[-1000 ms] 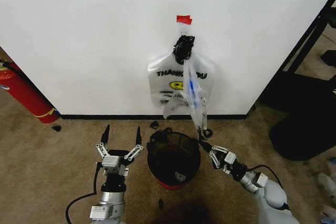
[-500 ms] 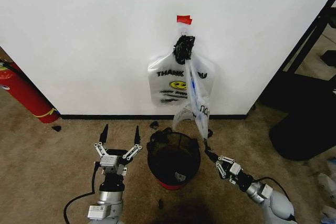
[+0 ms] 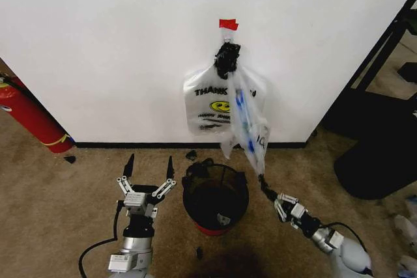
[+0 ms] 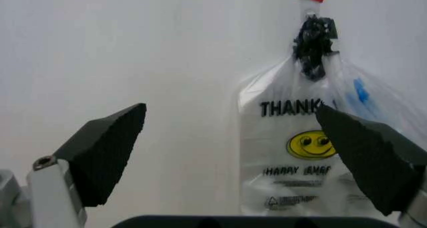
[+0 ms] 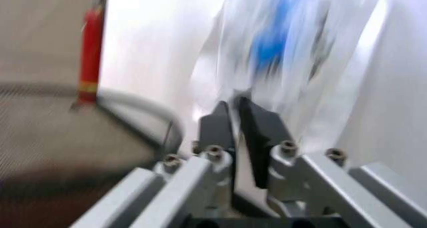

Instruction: Pick up the garbage bag from the wall and place it over the trash bin.

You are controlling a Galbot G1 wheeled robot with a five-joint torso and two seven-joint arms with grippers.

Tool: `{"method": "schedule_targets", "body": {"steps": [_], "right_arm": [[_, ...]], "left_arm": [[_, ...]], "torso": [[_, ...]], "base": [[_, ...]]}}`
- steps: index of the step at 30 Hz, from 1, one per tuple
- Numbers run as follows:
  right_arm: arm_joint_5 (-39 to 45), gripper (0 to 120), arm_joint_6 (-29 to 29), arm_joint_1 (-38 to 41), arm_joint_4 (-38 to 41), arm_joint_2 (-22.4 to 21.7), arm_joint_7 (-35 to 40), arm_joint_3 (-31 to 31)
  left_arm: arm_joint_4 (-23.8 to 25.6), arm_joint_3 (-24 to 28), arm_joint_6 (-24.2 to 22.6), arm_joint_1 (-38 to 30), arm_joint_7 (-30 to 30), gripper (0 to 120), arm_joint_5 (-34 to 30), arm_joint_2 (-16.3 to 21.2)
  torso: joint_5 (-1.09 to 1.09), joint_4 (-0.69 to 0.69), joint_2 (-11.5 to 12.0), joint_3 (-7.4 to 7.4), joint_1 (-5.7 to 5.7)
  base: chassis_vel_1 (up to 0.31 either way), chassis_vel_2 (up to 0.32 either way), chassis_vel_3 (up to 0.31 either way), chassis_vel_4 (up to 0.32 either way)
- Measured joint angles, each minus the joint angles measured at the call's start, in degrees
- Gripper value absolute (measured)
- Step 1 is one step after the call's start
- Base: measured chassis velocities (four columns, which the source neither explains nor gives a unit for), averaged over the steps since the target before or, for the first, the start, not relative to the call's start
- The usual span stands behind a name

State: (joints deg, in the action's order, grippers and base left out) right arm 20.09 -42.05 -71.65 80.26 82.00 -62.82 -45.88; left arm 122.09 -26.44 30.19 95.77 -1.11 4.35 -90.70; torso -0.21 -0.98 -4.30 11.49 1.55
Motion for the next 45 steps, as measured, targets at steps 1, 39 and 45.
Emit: {"method": "schedule_targets", "body": {"steps": [1,39,45], "right_arm": [[2.16,12,0.01,0.01,0.6,0.07,0.11,0.53],[-24.55,100,8.34,-3.45,27.47,1.95,68.06,-1.38],[-23.36,100,9.6,-6.85,30.71,2.82,69.51,-1.98]], "left_arm": [[0.07,0.0,0.01,0.04,0.0,100,0.0,0.0],[-15.97,26.95,-16.42,-32.13,-0.77,99,-3.97,20.79],[-21.61,35.09,-17.54,-42.0,-0.53,95,-3.31,21.71]], "torso": [[0.0,0.0,0.0,0.0,0.0],[-0.01,-0.05,0.0,0.0,0.01],[0.0,0.01,0.0,0.0,0.01]], "base": [[0.0,0.0,0.0,0.0],[0.0,0.0,0.0,0.0],[0.0,0.0,0.0,0.0]]}}
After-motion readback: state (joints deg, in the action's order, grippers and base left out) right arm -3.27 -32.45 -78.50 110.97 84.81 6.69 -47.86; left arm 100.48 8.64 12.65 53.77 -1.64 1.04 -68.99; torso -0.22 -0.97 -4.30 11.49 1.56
